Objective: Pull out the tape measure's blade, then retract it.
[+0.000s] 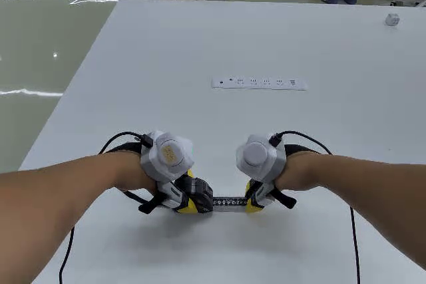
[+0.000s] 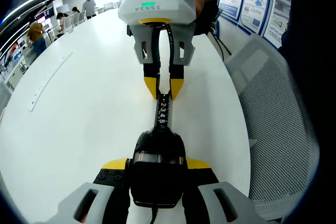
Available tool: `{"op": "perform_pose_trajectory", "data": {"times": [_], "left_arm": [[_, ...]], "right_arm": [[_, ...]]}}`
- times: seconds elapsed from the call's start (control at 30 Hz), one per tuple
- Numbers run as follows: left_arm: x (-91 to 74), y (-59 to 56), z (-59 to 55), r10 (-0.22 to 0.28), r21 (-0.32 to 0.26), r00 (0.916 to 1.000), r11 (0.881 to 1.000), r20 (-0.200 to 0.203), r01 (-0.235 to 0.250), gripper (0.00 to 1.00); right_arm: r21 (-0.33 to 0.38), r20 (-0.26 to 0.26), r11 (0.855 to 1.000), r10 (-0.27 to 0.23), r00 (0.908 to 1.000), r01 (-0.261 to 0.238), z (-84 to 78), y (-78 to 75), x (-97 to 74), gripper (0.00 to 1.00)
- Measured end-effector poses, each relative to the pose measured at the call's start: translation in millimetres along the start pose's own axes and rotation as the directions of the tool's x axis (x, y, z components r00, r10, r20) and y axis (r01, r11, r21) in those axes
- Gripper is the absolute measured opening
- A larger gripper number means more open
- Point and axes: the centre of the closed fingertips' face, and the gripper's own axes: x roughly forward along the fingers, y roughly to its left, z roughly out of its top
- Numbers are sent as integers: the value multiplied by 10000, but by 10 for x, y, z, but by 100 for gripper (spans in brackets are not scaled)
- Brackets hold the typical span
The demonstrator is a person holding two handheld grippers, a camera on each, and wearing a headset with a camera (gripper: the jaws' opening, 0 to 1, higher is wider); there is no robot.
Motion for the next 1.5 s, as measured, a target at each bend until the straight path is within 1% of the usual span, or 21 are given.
{"op": "perform_pose_trajectory", "data": {"times": [1.5], "left_arm": [[-5, -1, -4, 57, -37, 10000, 10000, 5, -57, 35]], "right_arm": [[191, -197, 9998, -65, 9998, 69, -220, -5, -74, 11]]}}
